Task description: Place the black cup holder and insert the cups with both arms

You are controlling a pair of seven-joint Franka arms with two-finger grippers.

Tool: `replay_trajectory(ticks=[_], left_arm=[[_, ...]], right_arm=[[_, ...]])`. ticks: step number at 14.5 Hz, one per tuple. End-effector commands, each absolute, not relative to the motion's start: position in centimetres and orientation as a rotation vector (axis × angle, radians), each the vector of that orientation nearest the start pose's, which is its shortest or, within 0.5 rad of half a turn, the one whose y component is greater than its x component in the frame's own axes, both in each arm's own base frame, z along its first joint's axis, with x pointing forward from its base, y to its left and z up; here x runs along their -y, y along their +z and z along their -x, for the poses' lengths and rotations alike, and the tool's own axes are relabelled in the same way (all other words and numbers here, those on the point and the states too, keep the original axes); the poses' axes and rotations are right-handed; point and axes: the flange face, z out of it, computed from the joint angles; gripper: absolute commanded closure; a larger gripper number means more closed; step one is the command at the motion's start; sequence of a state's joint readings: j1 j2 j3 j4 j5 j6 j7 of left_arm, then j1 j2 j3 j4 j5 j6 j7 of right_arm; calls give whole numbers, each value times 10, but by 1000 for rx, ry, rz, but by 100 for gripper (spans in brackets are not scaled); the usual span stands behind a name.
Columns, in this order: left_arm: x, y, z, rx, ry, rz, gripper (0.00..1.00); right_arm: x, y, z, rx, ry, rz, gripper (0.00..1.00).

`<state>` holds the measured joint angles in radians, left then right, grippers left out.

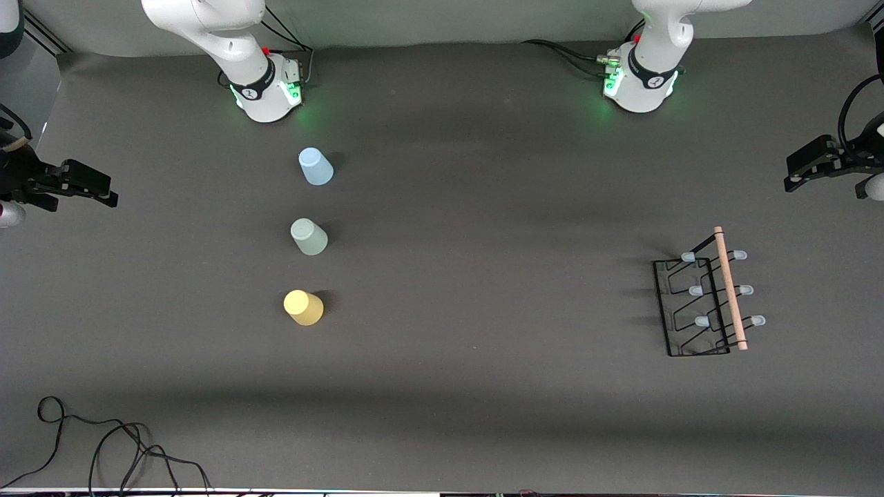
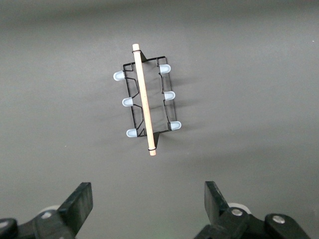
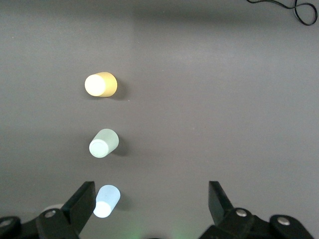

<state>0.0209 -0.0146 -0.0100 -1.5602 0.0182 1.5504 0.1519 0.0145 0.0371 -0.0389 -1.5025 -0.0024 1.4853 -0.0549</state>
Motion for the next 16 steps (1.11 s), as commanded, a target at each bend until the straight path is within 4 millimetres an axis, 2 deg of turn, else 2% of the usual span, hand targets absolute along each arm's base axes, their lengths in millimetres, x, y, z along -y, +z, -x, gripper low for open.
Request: replay_trajectory(ticks=[1,3,13,14,16], left_arm=[[-16,634,-552,-232,-9,3114,0],[-20,621,-559,-224,25,3109,0],[-21,609,-558,-222,60,3102,0],[-22,603,-561,-221,63,3102,0],[-24,569,-568,-216,44,3101,0]], right_arm=[[14,635,-558,65,96,3157,0],[13,634,-558,70,103,3158,0],[13,630,-557,63,118,3157,0],[13,631,-556,65,115,3157,0],[15,631,-556,68,115,3157,0]])
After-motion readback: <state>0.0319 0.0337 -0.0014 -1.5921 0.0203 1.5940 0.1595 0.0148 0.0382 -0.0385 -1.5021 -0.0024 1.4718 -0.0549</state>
